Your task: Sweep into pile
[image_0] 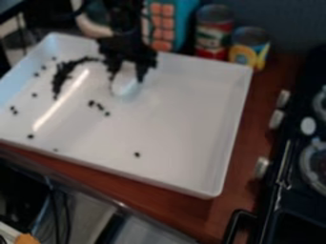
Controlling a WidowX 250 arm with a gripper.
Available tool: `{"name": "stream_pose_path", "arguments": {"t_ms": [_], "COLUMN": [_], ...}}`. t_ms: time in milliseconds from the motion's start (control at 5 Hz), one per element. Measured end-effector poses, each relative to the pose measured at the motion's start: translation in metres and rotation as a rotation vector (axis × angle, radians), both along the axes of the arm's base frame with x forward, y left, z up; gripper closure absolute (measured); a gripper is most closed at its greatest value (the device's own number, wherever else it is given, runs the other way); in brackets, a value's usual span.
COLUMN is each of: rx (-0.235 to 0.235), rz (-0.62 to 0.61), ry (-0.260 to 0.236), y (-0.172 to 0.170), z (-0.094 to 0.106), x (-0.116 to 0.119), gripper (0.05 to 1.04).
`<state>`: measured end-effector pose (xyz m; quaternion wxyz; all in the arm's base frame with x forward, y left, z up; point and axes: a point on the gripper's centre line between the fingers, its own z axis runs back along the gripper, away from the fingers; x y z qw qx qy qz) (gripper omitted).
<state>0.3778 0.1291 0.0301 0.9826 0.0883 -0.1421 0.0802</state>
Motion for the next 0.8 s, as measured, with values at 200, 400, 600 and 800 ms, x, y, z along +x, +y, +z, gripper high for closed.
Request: {"name": "stream_pose_path", "arguments": {"t_ms": [200,400,600,800], "rx": [0.026,0.037,0.053,0.053], "rz": [0.0,0.03,0.075,0.105], "ry": [0.002,0.008,0.008,0.018], "y": [0.011,0.029,0.052,0.067], "z": [0.0,0.001,0.004,0.003], "x": [-0.003,-0.01,-0.016,-0.022], "gripper": [0.364,0.364,0.364,0.364]}}
